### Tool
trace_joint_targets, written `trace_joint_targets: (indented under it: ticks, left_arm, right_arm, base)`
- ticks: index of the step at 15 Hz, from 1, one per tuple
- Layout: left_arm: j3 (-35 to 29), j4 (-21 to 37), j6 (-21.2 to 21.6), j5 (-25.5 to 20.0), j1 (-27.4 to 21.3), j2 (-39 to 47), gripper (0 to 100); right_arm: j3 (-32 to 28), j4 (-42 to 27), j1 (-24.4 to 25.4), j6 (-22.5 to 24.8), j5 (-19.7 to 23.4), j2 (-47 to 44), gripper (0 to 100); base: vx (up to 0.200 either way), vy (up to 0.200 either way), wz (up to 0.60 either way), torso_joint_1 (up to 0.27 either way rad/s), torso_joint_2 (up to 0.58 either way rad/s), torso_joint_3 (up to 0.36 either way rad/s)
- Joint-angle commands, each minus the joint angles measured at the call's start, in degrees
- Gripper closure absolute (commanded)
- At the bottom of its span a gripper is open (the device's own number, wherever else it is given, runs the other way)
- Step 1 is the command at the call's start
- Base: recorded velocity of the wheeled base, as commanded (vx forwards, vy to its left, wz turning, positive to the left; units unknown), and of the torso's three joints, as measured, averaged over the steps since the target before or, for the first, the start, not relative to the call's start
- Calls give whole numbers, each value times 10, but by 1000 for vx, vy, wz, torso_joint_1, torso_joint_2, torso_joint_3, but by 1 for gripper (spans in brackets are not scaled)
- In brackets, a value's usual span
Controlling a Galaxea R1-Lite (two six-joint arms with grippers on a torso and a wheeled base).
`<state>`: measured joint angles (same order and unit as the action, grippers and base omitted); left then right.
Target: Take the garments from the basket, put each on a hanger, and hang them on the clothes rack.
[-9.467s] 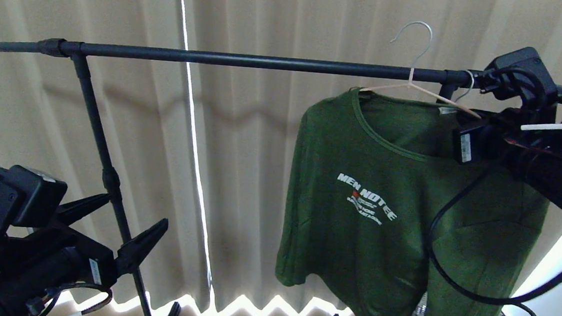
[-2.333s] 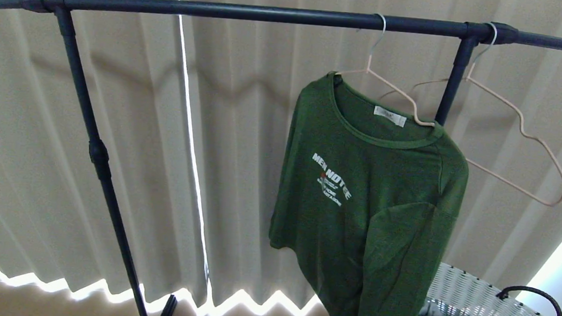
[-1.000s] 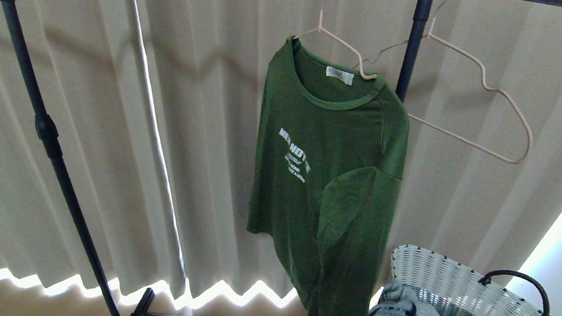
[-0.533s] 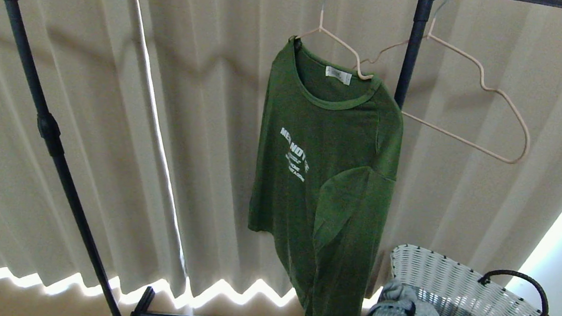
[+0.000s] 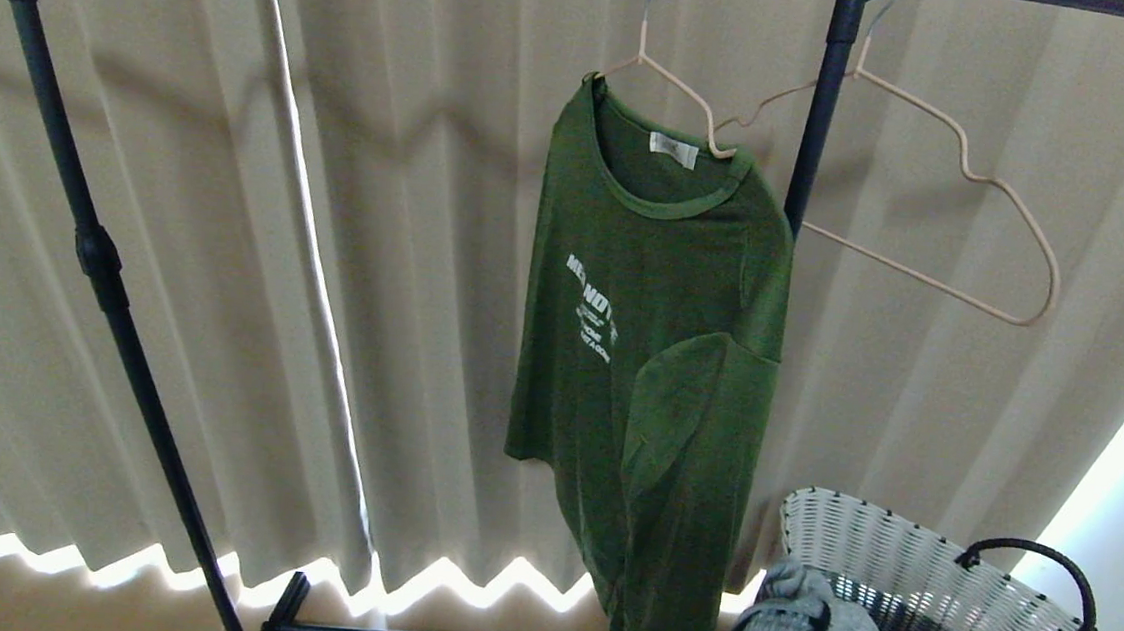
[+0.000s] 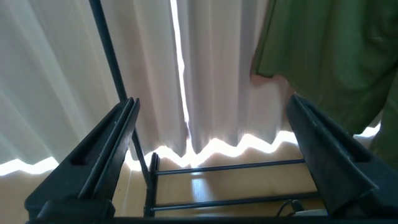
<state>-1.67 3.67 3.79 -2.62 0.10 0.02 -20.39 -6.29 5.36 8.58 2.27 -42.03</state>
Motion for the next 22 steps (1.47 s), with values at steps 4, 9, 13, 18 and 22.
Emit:
trace_joint_targets:
  ticks: [4,9,13,18,22]
  left_arm:
    - [1,-2,-4,1,0,0,0]
    - [1,-2,-4,1,0,0,0]
    - [1,-2,-4,1,0,0,0]
    - [1,-2,-4,2,0,0,0]
    - [1,-2,-4,2,0,0,0]
  right_arm:
    - [-34,115,105,19,-94,-379,0]
    - [-35,117,119,15,-89,-452,0]
    - [-36,142,120,4,-91,-525,0]
    - [-52,171,117,-16,-98,-590,0]
    - [-68,198,114,-37,-136,-637,0]
  base:
    - [150,0,0,1,4,2]
    - [0,0,0,0,0,0]
    - [0,0,0,0,0,0]
    - [0,0,0,0,0,0]
    - [0,0,0,0,0,0]
